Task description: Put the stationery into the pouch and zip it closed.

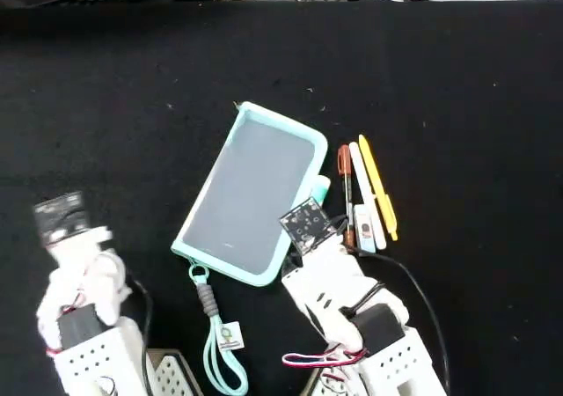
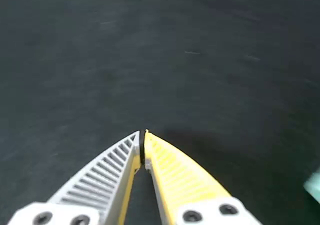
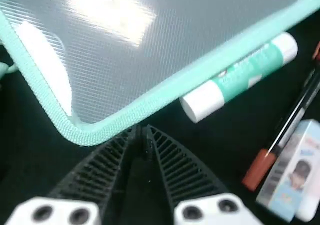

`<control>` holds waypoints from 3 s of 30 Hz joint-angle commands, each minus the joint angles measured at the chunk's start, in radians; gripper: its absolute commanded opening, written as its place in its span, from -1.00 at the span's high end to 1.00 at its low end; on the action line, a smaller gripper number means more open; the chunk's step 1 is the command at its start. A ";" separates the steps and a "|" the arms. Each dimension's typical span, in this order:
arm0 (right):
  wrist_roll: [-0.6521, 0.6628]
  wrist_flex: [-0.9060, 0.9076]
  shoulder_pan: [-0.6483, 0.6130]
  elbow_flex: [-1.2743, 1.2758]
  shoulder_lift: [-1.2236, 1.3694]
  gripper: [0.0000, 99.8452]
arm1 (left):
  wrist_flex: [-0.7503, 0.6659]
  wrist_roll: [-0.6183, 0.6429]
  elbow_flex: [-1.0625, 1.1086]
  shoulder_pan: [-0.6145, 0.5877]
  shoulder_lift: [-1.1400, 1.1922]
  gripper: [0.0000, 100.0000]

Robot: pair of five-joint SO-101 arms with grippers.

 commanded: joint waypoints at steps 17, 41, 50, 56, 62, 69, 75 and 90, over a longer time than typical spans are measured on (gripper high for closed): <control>-0.011 -0.117 -0.258 -0.165 0.059 0.56 | -0.014 -0.196 0.016 -0.024 0.000 0.93; -0.064 -0.229 -0.488 -0.593 1.228 0.53 | -0.015 -0.196 0.016 -0.025 0.000 0.93; -0.064 -0.226 -0.646 -0.532 1.228 0.53 | -0.015 -0.196 0.016 -0.025 0.000 0.93; -0.064 -0.192 -0.720 -0.536 1.230 0.53 | -0.015 -0.196 0.016 -0.024 0.000 0.93; -0.064 -0.187 -0.733 -0.544 1.230 0.53 | -0.015 -0.196 0.016 -0.024 0.000 0.93; -0.072 -0.060 -0.733 -0.691 1.228 0.53 | -0.015 -0.196 0.016 -0.022 0.000 0.93; -0.098 -0.144 -0.738 -0.700 1.236 0.53 | -0.015 -0.196 0.016 -0.022 0.002 0.93; -0.192 -0.546 -0.732 -0.489 1.237 0.52 | -0.015 -0.195 0.016 -0.022 0.002 0.93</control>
